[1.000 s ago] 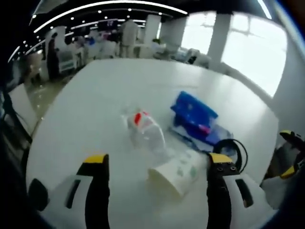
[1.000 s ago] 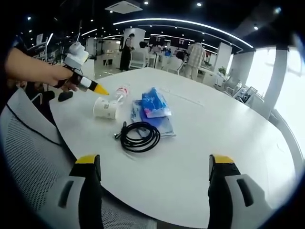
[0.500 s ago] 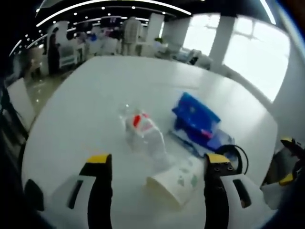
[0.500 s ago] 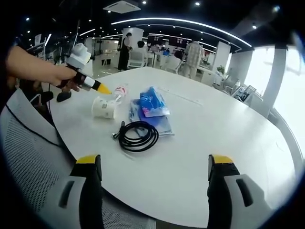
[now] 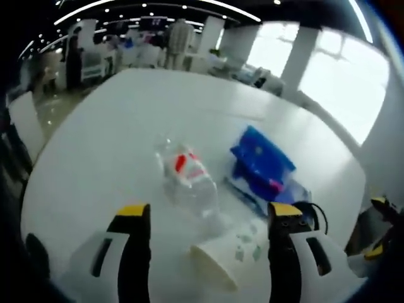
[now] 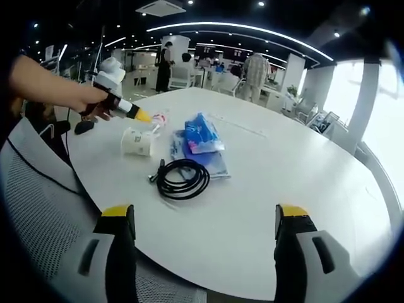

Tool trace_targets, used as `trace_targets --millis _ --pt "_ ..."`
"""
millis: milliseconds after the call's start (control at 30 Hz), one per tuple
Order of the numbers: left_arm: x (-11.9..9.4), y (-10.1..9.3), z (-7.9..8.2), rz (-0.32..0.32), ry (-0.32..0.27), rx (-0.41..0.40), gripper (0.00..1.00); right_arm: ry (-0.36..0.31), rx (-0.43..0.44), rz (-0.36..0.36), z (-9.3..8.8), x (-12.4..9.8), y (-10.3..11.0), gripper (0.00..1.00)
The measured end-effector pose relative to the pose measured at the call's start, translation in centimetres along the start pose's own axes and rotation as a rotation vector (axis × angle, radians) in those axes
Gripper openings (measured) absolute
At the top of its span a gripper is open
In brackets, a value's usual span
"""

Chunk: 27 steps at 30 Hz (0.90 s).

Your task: Arrange the tabletop items into an orderly group along one side of the table until the central work area is clear of visible clutter.

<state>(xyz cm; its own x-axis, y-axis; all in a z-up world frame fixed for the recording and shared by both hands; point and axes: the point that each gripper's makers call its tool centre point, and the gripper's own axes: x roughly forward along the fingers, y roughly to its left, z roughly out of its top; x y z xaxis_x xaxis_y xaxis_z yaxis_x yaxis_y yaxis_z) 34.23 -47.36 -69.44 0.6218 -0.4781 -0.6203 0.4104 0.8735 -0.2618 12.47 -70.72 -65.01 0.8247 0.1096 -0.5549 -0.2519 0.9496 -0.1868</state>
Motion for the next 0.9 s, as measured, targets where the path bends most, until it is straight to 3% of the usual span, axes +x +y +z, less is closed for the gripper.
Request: trace_targets --millis 300,900 --pt "1.0 0.3 -0.2 0.006 0.029 -0.029 0.67 0.01 0.03 0.022 -0.3 0.3 0.1 0.95" --pt "3.8 1.5 0.9 0.039 0.075 -0.036 0.68 0.011 0.048 0.032 -0.3 0.3 0.3 1.0"
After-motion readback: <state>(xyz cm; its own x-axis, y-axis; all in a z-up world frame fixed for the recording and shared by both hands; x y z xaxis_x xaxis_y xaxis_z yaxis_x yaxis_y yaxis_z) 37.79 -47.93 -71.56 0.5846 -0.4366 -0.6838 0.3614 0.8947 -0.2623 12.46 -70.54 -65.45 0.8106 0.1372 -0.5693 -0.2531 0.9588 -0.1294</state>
